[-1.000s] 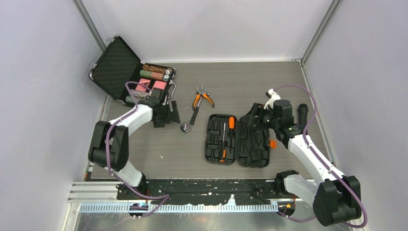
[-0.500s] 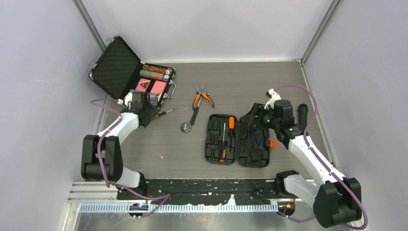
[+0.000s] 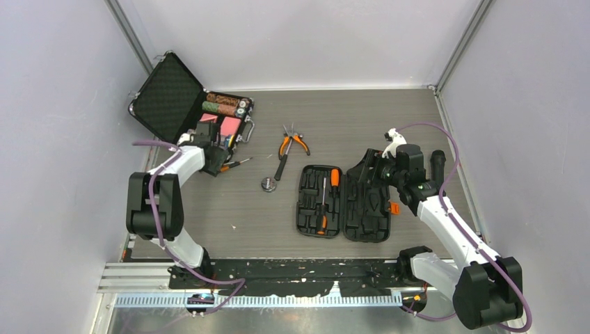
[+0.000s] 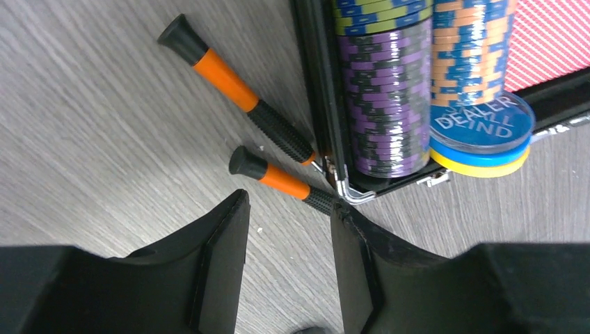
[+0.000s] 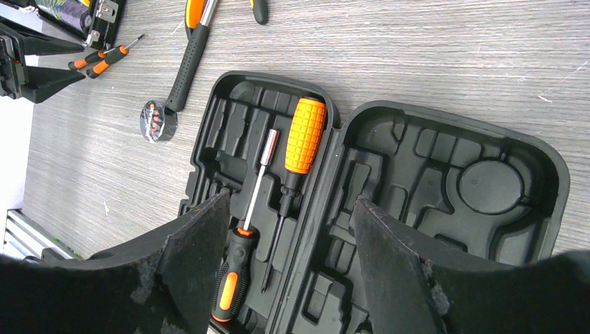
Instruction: Pack the tool kit
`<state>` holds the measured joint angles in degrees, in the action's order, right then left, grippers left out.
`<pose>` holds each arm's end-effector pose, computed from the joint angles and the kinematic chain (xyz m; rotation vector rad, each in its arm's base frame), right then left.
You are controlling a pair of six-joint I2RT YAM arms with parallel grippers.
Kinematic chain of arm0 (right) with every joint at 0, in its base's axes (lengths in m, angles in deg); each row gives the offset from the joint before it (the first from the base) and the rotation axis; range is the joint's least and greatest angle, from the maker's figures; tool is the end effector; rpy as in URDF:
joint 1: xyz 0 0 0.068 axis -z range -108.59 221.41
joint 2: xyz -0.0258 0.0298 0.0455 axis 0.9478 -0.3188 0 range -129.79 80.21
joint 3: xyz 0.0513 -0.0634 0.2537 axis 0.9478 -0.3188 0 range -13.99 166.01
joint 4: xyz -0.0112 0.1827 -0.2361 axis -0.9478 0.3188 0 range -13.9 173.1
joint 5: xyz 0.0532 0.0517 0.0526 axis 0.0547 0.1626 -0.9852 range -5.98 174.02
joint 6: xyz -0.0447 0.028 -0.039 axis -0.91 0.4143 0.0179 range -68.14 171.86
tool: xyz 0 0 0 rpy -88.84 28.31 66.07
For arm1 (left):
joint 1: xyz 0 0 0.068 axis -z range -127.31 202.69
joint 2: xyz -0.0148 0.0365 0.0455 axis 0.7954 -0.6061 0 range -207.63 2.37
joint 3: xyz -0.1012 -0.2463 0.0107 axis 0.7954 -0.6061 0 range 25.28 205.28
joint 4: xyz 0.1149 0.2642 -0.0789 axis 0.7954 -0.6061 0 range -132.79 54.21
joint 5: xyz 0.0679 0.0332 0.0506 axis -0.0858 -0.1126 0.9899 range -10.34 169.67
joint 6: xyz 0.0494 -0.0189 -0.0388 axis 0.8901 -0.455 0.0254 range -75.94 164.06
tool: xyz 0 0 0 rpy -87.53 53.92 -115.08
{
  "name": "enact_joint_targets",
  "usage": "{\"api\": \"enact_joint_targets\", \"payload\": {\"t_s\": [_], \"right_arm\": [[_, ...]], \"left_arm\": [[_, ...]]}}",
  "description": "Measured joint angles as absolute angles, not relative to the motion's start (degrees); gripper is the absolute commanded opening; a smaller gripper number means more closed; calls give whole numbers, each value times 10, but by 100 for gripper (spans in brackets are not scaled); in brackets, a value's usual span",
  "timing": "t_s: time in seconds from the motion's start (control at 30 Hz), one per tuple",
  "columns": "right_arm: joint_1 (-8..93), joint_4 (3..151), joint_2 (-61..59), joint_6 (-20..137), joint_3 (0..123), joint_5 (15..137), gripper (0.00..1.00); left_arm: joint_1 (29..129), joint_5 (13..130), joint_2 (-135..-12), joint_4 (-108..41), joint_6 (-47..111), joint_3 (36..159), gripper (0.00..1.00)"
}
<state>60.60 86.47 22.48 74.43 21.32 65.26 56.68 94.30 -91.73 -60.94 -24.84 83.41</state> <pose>0.2638 0.0672 0.2116 0.0279 2.1884 0.6864 0.3638 -0.0123 0.1432 -1.4598 2.1358 -0.1285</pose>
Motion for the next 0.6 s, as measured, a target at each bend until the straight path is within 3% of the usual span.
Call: {"api": "enact_joint_targets", "payload": {"t_s": [0.6], "right_arm": [[606, 865, 225, 744, 213, 649, 70]], "left_arm": [[567, 962, -985, -761, -289, 919, 38]]}}
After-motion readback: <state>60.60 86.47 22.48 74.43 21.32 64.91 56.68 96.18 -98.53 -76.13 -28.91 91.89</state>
